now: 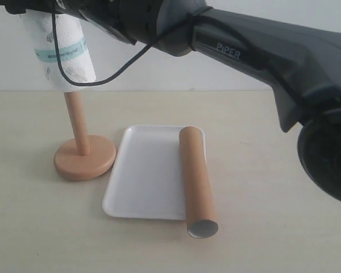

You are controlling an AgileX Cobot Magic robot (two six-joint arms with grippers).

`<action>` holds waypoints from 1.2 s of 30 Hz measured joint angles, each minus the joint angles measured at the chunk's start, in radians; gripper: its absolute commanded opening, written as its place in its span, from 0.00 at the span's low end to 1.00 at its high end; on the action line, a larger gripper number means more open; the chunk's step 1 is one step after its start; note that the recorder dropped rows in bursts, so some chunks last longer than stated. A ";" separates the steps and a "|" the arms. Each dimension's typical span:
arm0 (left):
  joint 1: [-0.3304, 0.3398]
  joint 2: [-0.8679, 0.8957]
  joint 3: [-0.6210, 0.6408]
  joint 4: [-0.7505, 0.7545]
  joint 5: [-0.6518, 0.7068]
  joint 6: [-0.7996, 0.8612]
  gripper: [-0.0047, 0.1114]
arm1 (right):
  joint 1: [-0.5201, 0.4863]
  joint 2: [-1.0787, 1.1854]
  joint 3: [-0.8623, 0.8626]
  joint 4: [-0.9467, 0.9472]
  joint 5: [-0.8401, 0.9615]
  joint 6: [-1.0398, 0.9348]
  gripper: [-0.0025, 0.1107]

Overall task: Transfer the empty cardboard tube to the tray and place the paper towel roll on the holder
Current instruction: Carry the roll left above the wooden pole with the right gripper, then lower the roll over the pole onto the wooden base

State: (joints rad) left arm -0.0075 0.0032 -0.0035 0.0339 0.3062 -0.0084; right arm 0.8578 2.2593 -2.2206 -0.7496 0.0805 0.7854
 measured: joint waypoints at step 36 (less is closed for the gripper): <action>0.000 0.000 0.000 0.000 0.000 0.000 0.08 | -0.122 0.005 0.532 0.147 -0.664 -0.132 0.02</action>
State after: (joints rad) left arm -0.0075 0.0032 -0.0035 0.0339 0.3062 -0.0084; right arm 0.7353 2.2641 -1.6887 -0.6025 -0.5838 0.6539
